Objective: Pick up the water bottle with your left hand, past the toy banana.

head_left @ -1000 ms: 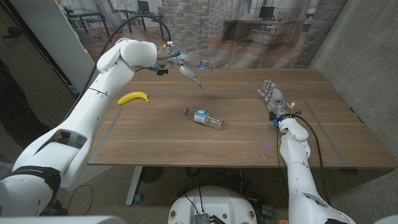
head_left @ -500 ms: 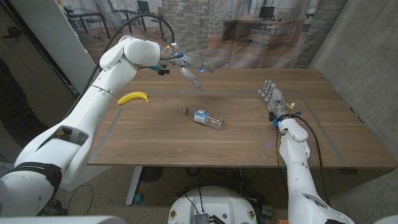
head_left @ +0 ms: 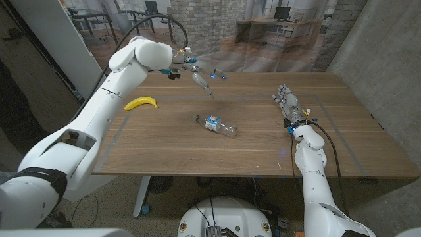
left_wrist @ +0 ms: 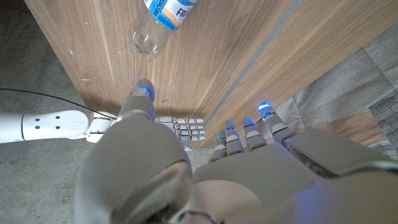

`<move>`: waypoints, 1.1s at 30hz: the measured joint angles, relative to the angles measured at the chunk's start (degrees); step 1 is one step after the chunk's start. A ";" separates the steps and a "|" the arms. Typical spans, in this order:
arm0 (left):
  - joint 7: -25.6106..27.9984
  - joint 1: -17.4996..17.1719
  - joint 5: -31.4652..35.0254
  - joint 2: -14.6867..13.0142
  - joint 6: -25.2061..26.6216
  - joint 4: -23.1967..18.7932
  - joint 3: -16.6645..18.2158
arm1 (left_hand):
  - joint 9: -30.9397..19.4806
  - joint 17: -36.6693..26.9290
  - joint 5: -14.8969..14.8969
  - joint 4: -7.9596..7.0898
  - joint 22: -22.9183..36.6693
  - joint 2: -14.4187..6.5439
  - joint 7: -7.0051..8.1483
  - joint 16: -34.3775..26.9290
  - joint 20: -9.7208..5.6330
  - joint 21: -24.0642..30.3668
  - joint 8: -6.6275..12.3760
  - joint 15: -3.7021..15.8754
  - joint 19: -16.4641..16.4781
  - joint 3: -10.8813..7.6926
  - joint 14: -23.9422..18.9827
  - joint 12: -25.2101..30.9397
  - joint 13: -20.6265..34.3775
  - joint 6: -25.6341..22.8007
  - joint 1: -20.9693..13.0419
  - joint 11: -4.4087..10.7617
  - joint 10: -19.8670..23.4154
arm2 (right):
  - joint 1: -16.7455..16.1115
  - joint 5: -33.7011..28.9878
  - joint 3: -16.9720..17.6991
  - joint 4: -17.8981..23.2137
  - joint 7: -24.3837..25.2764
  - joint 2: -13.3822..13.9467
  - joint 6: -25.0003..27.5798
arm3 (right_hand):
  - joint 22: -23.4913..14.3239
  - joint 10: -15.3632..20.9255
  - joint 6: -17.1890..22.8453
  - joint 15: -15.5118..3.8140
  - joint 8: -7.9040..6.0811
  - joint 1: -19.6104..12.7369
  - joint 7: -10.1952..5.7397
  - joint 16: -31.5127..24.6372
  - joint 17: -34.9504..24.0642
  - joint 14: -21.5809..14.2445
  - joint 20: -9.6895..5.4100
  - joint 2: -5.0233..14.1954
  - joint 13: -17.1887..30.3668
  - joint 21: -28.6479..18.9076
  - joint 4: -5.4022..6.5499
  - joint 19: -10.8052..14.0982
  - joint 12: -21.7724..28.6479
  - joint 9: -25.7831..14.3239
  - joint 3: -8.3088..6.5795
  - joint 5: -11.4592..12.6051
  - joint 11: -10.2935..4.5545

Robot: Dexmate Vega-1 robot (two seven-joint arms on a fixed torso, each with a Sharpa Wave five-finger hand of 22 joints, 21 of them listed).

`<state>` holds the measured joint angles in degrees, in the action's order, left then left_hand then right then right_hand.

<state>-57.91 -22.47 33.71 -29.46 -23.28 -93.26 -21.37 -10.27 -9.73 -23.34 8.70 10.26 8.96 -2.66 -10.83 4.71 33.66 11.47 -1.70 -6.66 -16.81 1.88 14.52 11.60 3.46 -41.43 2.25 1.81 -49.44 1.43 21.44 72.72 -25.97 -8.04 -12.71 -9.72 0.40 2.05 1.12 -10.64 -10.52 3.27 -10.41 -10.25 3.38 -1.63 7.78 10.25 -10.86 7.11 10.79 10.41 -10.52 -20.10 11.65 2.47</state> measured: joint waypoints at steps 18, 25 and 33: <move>-1.34 2.10 1.63 0.94 -1.42 2.26 -2.07 | 0.01 0.00 -0.89 -0.07 0.00 0.23 0.32 0.00 0.41 -0.63 0.00 0.38 0.41 1.00 -0.38 0.00 0.29 -0.92 -1.28 -0.01 0.42 | 1.27 -0.13 0.07 -2.16 0.18 0.39 -0.63 | 0.00 0.00 0.00 0.31 0.00 0.23 0.00 0.00 0.00 -0.31 0.00 -0.23 0.00 0.00 0.00 0.00 0.00 0.00 0.00 0.00 0.00; -1.90 2.56 2.78 1.26 -1.81 2.59 -2.91 | 0.01 0.00 -0.89 -0.23 0.00 0.00 0.24 0.00 0.10 -0.85 0.00 0.38 0.71 1.51 -0.38 0.33 0.29 -1.46 -1.51 0.02 0.85 | 1.77 -0.13 0.11 -2.93 0.01 0.60 -1.08 | 0.00 0.21 0.32 0.31 0.00 0.23 0.32 0.00 0.00 -0.31 0.05 -0.23 0.00 0.00 0.00 0.05 0.00 0.00 0.00 0.00 0.21; -2.18 2.66 3.58 1.47 -2.04 2.60 -3.67 | 0.01 0.00 -1.28 -0.25 0.00 0.00 0.32 0.00 0.40 -0.85 0.00 0.11 1.01 1.99 -0.66 0.33 0.28 -1.53 -1.51 -0.21 1.23 | 2.25 -0.05 0.14 -3.60 -0.11 0.84 -1.35 | 0.00 0.21 0.32 0.31 0.00 0.23 0.32 0.00 0.00 -0.31 0.32 -0.23 0.00 0.00 0.00 0.32 0.00 0.00 0.00 0.00 0.21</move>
<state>-60.08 -19.82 37.28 -27.99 -25.32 -90.66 -25.04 -10.26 -9.73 -24.62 8.45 10.25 8.96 -2.34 -10.83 5.11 32.81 11.47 -1.60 -5.65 -14.82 1.22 14.85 11.88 1.93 -42.94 2.05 3.04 -47.19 1.38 21.58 69.11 -26.07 -7.19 -14.06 -9.72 0.61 2.37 1.43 -10.64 -10.29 3.59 -10.41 -10.25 3.07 -1.32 7.55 10.24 -10.86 7.11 11.11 10.41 -10.52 -20.10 11.65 2.68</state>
